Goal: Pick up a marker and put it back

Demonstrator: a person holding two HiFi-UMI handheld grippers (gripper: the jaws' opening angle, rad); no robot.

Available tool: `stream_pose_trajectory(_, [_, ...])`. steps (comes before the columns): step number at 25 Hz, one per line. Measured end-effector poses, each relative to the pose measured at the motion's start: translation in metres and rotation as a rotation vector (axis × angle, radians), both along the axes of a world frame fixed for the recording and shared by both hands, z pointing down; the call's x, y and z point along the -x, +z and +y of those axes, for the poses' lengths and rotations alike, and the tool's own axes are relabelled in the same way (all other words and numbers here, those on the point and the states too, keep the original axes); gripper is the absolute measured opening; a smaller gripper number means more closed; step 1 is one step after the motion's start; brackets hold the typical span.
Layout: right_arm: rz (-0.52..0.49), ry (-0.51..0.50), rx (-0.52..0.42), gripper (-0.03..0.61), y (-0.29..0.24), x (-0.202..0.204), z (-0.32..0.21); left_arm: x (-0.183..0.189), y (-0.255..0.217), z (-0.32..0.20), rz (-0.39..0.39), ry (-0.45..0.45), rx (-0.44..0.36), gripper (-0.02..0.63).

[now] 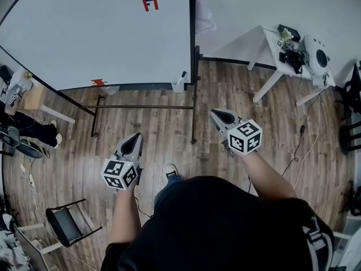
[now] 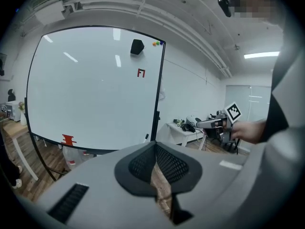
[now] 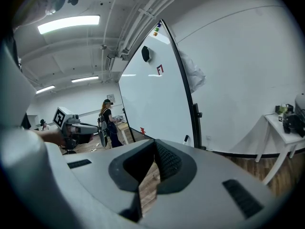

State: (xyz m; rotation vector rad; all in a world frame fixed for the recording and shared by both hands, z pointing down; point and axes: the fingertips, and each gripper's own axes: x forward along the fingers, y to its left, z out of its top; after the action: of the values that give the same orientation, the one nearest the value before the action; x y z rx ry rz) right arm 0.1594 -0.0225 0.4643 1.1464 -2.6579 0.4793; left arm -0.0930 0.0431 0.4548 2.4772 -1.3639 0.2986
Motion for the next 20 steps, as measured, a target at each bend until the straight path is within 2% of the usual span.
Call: stream_pose_trajectory(20, [0.045, 0.096, 0.006, -0.003, -0.007, 0.058, -0.041, 0.063, 0.004, -0.065, 0.041, 0.102, 0.001, 0.014])
